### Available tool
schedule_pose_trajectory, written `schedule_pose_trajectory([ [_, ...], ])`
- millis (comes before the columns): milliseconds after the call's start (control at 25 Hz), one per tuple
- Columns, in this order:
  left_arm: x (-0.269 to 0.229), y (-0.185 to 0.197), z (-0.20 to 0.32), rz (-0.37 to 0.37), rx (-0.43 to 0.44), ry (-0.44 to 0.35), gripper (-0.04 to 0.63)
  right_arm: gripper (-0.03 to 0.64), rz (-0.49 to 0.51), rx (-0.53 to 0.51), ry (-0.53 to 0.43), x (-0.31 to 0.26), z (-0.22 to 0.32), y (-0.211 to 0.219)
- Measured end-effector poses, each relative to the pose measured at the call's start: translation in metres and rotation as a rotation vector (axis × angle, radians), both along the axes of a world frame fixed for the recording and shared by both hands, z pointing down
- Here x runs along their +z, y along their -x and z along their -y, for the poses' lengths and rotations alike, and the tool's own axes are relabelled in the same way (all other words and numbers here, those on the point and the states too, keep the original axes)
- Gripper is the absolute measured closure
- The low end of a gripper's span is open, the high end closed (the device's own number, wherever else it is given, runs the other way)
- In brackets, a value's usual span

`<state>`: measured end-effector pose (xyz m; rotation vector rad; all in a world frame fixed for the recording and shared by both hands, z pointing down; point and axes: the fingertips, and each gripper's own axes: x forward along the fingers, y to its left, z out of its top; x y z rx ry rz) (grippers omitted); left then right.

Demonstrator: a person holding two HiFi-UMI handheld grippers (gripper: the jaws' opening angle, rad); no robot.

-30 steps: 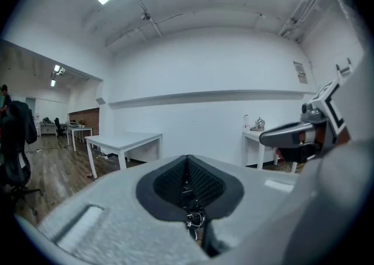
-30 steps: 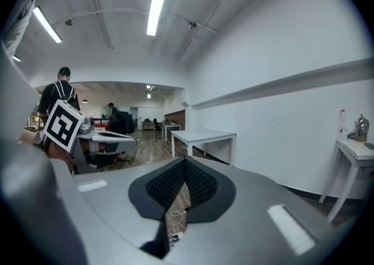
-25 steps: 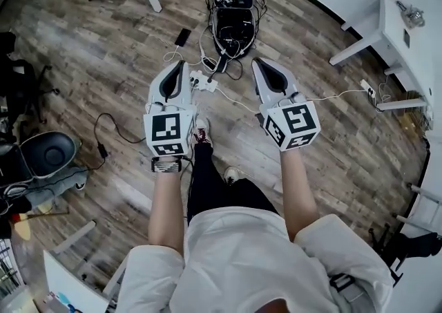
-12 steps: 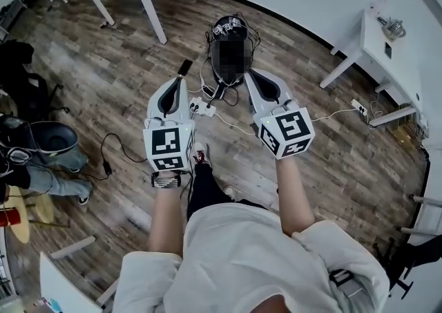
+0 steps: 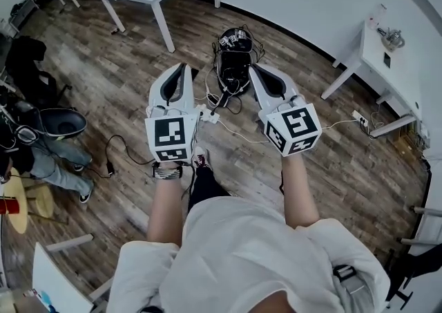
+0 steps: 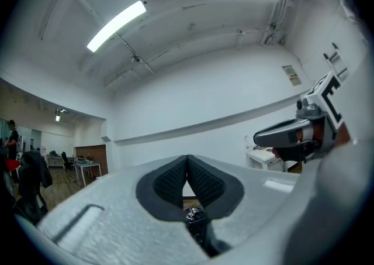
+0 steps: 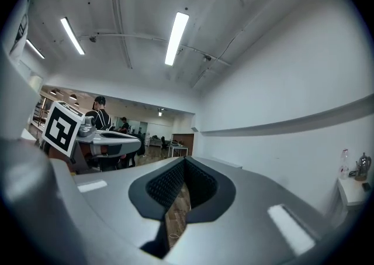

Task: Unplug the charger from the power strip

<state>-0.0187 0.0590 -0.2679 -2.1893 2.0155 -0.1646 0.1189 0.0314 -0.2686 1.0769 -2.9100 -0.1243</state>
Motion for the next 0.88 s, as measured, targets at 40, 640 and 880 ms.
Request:
schedule_pose_trajectory([
  [40, -0.002, 0.0, -0.001, 0.002, 0.003, -0.003, 0.591, 0.617, 0.002, 0.001, -0.006, -0.003, -0.002, 0.0],
  [640, -0.002, -0.01, -0.005, -0.018, 0.038, -0.014, 0.591, 0.615, 0.002, 0.012, -0.024, -0.007, -0.014, -0.001],
  [880, 0.003, -0.013, 0.006, -0.01, 0.049, -0.004, 0.589, 0.615, -0.004, 0.022, -0.012, -0.001, -0.005, -0.002],
])
